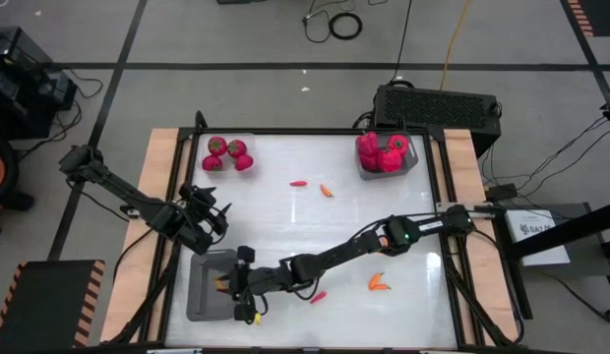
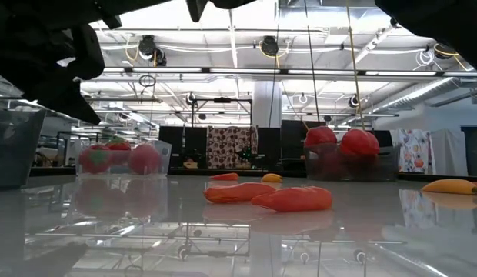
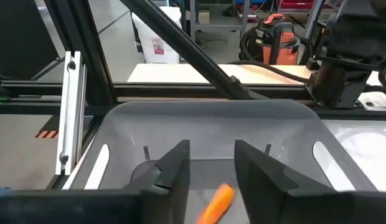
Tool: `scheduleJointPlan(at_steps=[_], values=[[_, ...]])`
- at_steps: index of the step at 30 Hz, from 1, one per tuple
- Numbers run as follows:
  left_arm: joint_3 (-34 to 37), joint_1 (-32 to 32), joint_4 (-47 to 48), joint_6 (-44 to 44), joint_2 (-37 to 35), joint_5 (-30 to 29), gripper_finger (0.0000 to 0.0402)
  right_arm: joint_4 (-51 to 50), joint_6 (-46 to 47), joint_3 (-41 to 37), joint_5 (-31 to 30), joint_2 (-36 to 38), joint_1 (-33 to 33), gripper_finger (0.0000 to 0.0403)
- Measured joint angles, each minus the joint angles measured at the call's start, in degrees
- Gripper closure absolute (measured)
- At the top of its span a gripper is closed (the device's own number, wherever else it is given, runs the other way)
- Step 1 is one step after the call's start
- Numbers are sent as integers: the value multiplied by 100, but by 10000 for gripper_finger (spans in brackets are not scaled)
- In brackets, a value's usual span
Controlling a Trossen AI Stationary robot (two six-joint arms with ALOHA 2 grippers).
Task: Sort produce into baskets
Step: Put the orange chili pepper into the bottom black bin
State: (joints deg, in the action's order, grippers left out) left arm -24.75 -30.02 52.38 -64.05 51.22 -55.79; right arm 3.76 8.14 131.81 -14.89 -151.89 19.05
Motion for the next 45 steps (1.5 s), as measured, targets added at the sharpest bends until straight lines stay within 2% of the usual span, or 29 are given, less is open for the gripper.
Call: scheduleJointPlan(at_steps=[7, 12, 16, 25, 29, 33, 37, 45], values=[[0, 0, -2, 0, 0, 3, 59, -473, -32, -7, 4, 215, 15, 248], [0, 0, -186, 33, 0, 130, 59, -1675, 79, 2, 1, 730, 59, 242], [2, -2, -802, 759, 0, 369, 59, -2919, 510, -2, 6, 1065, 113, 242], [2, -4, -3160, 3037, 25, 684, 59, -5200, 1488, -2, 30, 1707, 425, 242], [2, -9, -4019, 3836, 168, 1195, 59, -5699, 1959, -2, 30, 1789, 629, 242], [2, -11, -4568, 4262, 409, 1591, 59, -6214, 2206, -2, 127, 1786, 842, 242], [2, -10, -4782, 4392, 640, 1661, 59, -6459, 2495, -2, 436, 1786, 975, 242], [2, -10, -4948, 4486, 870, 1668, 59, -6518, 2789, -2, 447, 1784, 1174, 242]])
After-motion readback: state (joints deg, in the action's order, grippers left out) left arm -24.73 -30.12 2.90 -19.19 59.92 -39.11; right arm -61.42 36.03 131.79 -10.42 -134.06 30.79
